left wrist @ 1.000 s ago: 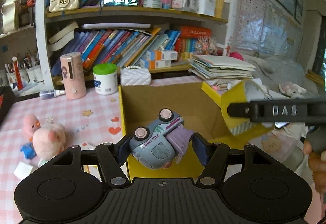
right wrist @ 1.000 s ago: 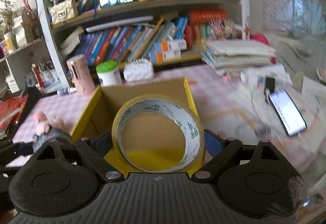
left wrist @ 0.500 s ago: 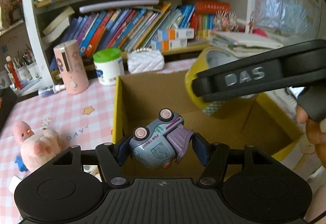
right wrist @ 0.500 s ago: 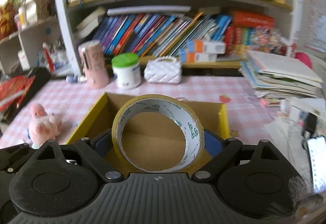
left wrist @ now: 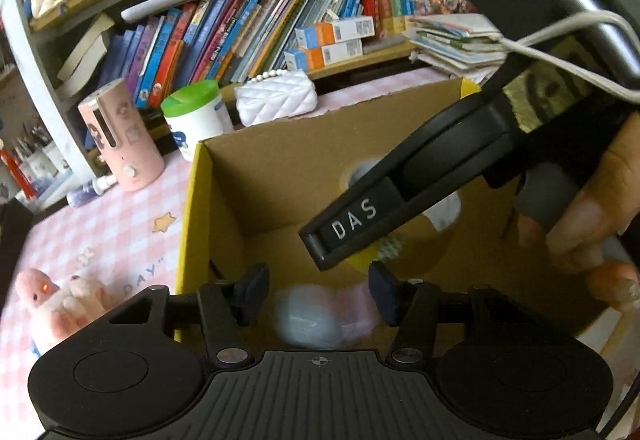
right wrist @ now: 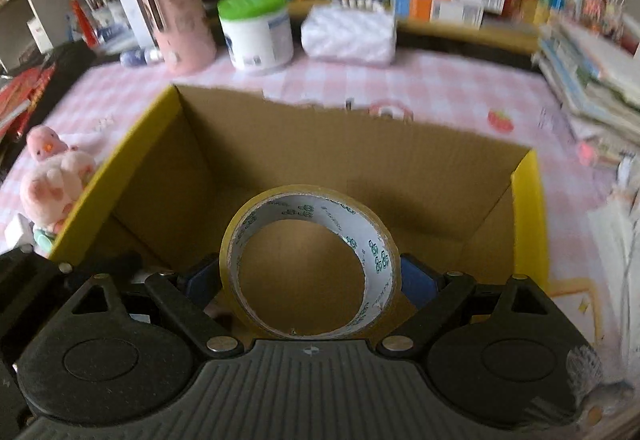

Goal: Organize objects
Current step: 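Lower the tape roll and toy truck into the box and open both tools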

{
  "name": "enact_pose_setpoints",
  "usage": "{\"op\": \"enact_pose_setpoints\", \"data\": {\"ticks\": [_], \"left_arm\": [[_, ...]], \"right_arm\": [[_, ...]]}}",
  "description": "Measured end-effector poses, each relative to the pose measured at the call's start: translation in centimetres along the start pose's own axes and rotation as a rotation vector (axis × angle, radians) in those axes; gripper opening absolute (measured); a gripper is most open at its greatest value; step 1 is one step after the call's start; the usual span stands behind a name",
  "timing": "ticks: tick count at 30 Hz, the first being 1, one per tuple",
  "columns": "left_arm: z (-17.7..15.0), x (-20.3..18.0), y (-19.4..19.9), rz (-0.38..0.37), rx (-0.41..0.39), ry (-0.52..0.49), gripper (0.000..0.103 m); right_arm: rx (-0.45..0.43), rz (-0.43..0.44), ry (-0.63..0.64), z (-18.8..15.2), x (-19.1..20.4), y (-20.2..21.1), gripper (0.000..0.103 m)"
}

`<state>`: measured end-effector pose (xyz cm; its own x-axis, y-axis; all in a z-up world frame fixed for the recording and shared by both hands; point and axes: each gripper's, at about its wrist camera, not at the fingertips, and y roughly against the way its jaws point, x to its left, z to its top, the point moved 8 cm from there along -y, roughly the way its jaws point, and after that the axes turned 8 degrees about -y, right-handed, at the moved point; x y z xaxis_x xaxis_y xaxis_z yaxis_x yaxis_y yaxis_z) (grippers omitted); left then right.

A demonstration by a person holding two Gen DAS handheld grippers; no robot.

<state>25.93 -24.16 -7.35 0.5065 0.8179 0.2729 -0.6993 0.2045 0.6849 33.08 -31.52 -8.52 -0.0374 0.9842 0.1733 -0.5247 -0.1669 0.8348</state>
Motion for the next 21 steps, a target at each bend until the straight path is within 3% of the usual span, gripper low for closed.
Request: {"op": "enact_pose_setpoints", "data": {"ticks": [3, 11, 21], "left_arm": [[0.1, 0.0, -0.1, 0.008, 0.0, -0.004, 0.054], [0.1, -0.2, -0.2, 0.015, 0.006, -0.015, 0.061], [0.5, -1.8, 0.3, -0.025, 0.003, 0.005, 0.068]], "right_arm": [[0.059, 0.015, -0.044, -0.3, -0.4, -0.8, 0.091], [0.095, 0.011, -0.047, -0.5, -1.1, -1.7, 0.091], [0.183, 0.023, 0.05, -1.5, -2.6, -2.3, 0.092]]}}
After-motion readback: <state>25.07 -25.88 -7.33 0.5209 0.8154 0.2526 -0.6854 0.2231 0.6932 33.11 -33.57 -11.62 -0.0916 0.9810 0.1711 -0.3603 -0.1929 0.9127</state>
